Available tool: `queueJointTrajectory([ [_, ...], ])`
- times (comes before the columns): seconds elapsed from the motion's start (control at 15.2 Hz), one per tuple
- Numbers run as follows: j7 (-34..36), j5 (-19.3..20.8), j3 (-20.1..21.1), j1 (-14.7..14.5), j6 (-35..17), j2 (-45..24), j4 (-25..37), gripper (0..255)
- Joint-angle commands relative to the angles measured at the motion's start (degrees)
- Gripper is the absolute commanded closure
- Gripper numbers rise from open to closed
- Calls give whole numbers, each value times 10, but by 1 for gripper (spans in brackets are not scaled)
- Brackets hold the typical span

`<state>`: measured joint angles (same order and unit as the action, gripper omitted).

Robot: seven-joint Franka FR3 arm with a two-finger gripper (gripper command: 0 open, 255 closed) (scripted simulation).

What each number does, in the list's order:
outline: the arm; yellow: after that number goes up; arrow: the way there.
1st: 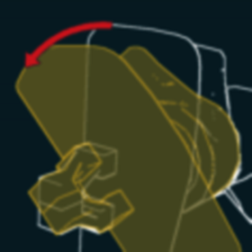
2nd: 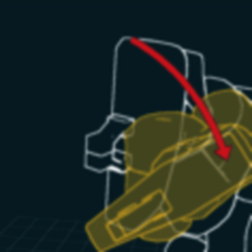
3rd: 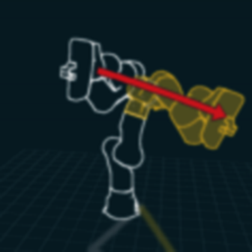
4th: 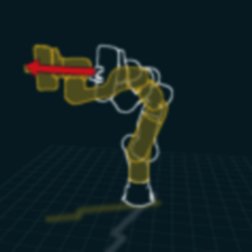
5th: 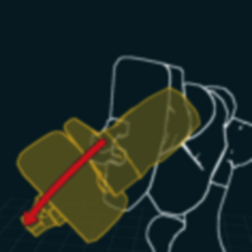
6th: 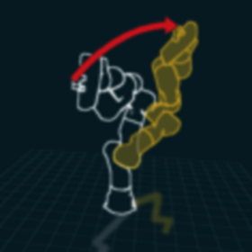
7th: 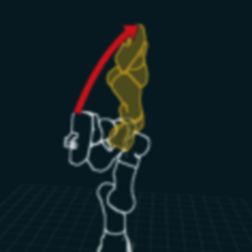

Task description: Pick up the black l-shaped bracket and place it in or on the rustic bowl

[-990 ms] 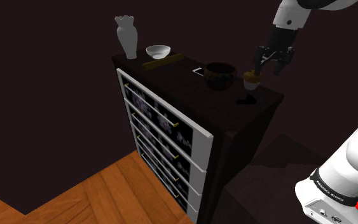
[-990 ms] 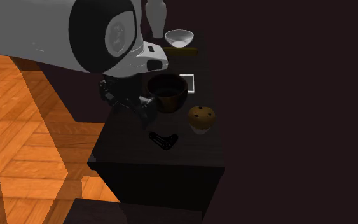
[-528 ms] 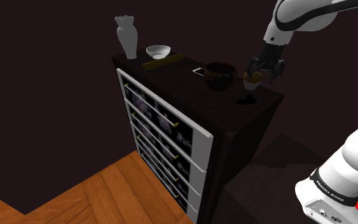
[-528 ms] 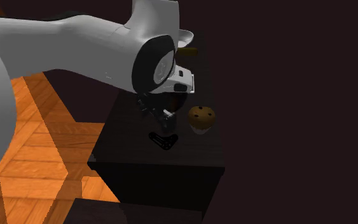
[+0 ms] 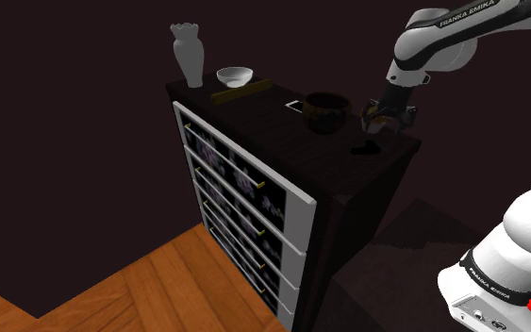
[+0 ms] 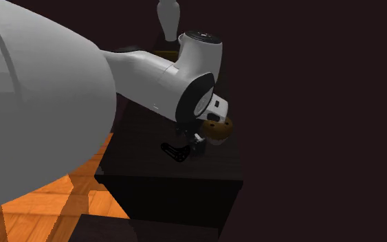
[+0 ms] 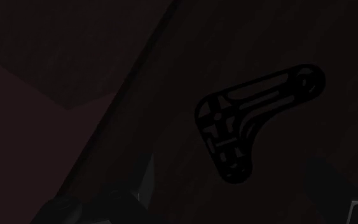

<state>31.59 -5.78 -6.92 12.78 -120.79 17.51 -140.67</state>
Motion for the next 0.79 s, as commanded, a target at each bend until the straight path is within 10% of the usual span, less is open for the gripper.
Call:
queueJointTrajectory([
  [0.0, 0, -2, -1, 0, -17, -8, -9, 0],
  [0.73, -4, -8, 0, -3, -56, -26, -30, 0],
])
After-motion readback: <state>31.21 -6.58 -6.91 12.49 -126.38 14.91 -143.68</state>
